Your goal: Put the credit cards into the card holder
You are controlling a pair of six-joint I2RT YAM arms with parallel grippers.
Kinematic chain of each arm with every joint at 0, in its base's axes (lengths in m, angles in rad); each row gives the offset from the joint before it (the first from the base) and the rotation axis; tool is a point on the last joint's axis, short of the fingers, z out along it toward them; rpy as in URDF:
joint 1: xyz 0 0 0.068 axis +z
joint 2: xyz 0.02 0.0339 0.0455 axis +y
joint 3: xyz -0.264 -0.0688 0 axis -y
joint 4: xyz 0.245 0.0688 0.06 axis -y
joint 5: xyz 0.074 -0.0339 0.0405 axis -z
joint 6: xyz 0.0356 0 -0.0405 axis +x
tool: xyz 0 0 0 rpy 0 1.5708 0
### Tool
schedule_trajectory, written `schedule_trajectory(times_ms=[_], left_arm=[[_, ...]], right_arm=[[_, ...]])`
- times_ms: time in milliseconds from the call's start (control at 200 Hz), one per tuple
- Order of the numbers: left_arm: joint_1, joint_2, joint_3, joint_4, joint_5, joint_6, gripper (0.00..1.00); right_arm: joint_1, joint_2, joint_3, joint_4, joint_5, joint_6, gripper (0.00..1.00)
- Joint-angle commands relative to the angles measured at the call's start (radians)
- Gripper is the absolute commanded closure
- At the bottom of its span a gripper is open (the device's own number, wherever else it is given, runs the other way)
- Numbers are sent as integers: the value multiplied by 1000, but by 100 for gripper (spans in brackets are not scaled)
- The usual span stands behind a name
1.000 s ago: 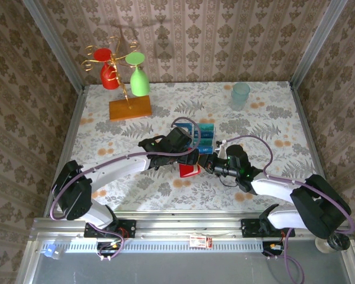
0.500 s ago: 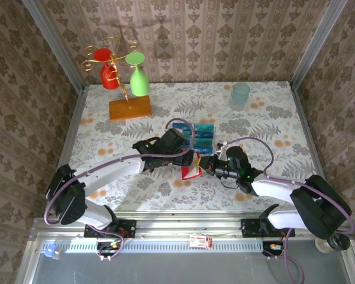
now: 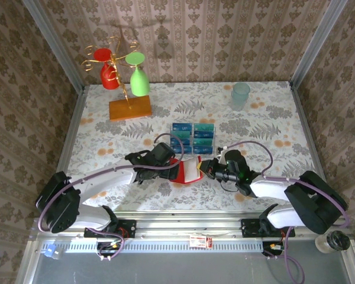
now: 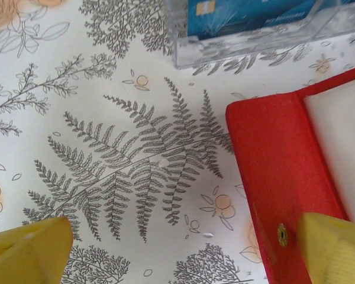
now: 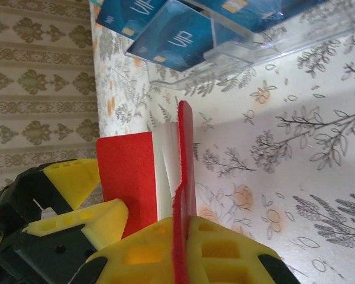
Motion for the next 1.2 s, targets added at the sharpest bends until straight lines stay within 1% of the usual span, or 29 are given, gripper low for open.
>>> schedule_trajectory(times_ms=[0,100,125,310,630,685,750,840,905,990,1005,1085,1195], left_arm=[[7,29,-11,26,-17,7,2],[4,62,-8,27,-37,10,2],[4,69,-8,27,-43,12,2],[4,108,-17,31,-75,21,2],[9,168,-35,51,-116,28,2],[14,174,-37,51,-123,34,2],[20,181,-35,52,-125,40,2],[29,186,-33,55,-123,46,2],[31,187,-31,57,-122,48,2],[31,183,-32,58,-118,50,2],[31,183,-33,59,-118,50,2],[31,173,-37,65,-110,46,2],[29,155,-46,73,-102,32,2]], right_arm=[[28,23,-14,89,83,8,100],[58,41,-20,125,123,14,100],[64,73,-22,133,132,17,100],[107,149,-25,191,179,31,100],[128,255,-46,265,214,63,100],[128,257,-54,272,219,68,94],[127,243,-60,261,228,69,82],[122,195,-63,201,236,56,71],[113,138,-61,129,244,37,68],[98,55,-60,13,264,5,67],[95,17,-59,-12,267,-1,67],[81,-86,-45,-149,279,-45,68],[75,-214,5,-350,302,-118,74]])
